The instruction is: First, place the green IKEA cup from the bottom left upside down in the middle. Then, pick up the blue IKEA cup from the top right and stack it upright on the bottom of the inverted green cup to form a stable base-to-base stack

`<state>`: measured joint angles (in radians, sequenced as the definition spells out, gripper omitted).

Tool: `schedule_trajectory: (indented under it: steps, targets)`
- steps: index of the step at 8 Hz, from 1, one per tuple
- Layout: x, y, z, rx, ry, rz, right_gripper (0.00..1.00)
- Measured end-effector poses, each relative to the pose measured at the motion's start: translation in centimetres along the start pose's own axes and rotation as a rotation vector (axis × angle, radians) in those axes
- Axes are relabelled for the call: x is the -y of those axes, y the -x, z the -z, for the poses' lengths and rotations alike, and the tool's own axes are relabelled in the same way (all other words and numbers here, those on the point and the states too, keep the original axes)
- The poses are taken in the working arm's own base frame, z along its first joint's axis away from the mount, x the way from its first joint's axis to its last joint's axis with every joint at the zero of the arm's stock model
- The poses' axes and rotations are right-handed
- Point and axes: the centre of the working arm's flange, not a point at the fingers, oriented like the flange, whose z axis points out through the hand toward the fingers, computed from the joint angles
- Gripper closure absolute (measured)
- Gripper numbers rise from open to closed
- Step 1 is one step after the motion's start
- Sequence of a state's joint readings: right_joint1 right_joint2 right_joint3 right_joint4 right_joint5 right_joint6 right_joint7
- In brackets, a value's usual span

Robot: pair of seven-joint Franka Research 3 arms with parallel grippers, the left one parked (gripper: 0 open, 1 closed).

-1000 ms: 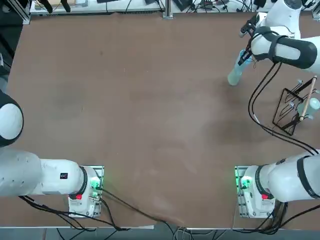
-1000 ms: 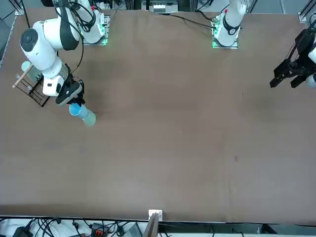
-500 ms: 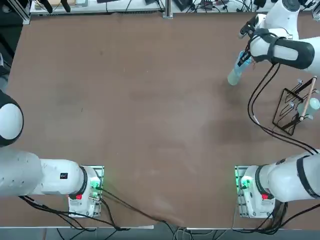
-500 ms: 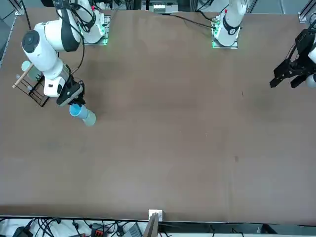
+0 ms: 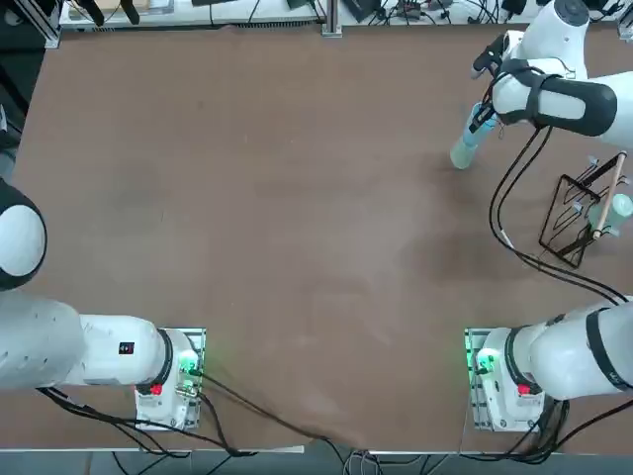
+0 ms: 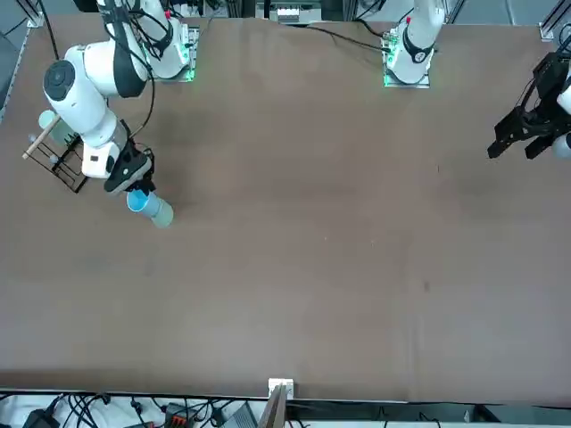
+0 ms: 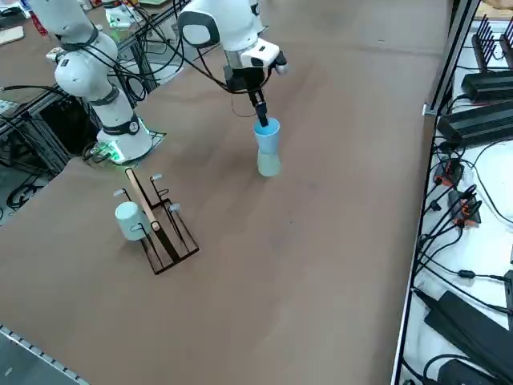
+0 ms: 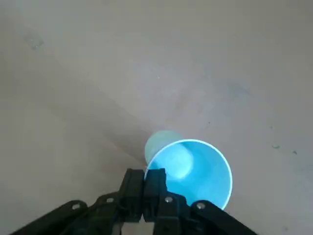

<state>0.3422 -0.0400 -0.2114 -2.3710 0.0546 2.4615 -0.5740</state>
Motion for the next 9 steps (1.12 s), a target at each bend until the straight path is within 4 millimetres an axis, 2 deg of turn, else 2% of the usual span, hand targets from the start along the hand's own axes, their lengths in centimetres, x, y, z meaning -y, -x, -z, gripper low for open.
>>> schedule_trajectory:
  steps: [9]
  targets:
    - [-0.02, 0.12, -0.31, 0.006, -0.002, -0.005, 0.95]
